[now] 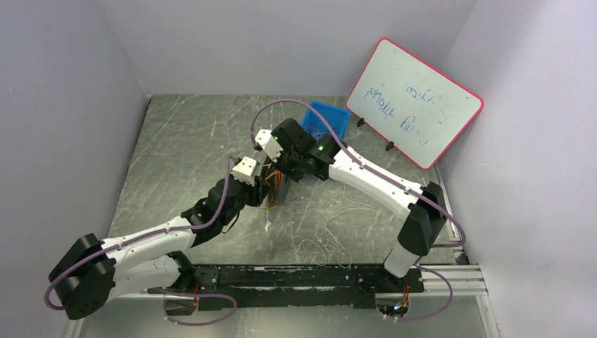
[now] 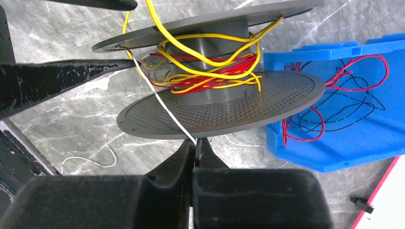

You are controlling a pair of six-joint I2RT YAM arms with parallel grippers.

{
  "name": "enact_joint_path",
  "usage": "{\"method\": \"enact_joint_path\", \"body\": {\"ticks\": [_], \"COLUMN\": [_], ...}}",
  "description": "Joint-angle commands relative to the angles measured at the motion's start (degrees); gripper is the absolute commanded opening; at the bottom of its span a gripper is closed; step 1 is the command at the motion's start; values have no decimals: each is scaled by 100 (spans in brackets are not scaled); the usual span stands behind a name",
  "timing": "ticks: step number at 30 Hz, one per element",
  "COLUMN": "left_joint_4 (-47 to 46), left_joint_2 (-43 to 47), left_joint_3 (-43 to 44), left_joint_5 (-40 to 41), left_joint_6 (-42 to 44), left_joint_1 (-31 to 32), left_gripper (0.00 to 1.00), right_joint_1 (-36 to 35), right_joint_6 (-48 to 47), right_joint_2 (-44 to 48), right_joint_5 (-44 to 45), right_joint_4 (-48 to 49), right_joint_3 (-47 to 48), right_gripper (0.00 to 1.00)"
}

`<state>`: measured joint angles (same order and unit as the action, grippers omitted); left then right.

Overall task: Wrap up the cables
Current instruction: Pick up the cable reel from the center of the board.

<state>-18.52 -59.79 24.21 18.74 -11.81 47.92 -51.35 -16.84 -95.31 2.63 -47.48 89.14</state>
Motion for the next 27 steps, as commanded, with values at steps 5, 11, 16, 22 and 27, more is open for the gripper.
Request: {"method": "enact_joint_path", "body": {"ticks": [5,11,16,22,27], "left_joint_4": [1,50,53,204,323], "left_joint_2": [-193,-251,-282,-321,-223], "left_joint_3": [321,343,377,497,547], "left_joint_5": [90,149,236,349,358], "left_joint_6": [100,134,193,233,192], "left_joint_1": [76,112,163,208,218], "left_gripper": [37,26,11,7,7], "right_joint_1": [-65,-101,-134,-150,-153], "right_joint_6": [81,147,245,380,498], "right_joint_2": [-2,-27,-77,-39,176], "right_joint_5": [64,7,-39,-39,-85], "right_joint_4": [46,117,207,420,807], "right_joint_3": [148,157,175,162,-18], "right_gripper": [0,0,0,7,19]}}
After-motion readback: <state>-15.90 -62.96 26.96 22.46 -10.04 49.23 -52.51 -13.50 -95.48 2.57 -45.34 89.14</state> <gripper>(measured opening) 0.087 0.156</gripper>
